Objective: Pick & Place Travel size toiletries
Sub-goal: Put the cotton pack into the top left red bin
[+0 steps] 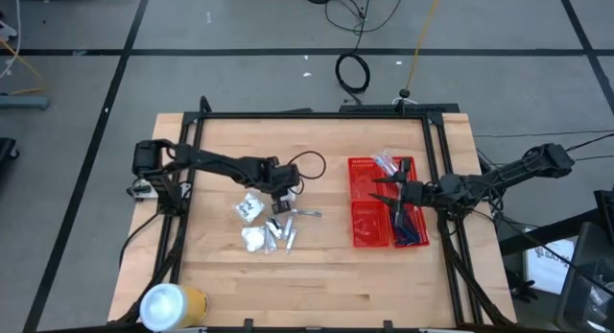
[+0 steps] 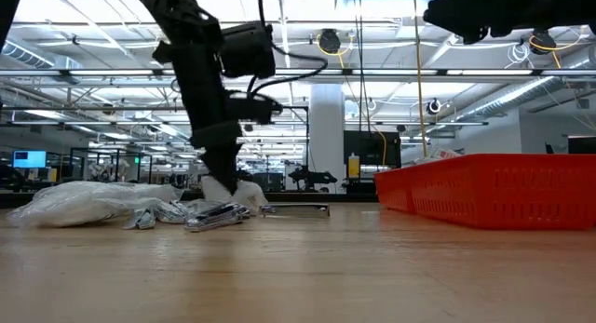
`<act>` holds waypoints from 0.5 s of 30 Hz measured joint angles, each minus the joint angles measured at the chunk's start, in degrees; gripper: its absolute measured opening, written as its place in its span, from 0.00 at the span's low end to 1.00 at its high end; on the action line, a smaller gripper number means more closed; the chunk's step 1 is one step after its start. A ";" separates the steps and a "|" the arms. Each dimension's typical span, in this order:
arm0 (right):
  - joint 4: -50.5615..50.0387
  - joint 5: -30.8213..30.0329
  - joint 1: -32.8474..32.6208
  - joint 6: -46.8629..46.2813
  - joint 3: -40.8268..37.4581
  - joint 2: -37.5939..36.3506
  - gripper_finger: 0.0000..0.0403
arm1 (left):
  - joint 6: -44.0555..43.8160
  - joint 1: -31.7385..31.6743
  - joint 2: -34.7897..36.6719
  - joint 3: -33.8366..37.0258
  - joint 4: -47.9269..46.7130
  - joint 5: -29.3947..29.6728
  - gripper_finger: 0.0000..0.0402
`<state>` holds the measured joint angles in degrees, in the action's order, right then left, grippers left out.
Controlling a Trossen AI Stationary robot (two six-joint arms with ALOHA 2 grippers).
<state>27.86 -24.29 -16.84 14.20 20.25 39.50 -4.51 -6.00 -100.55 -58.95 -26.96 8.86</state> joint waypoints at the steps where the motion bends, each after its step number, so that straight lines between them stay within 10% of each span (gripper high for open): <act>1: -0.09 -0.37 0.00 0.28 -0.09 -0.04 0.39 | 1.25 0.00 0.53 -0.58 0.50 -0.16 0.03; 15: -3.89 -10.43 1.61 -6.46 -0.09 -0.04 0.39 | 24.46 -1.07 2.64 -8.16 30.09 -1.34 0.02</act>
<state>23.97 -34.72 -15.23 7.74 20.16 39.46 19.94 -7.07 -97.91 -67.11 3.14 7.52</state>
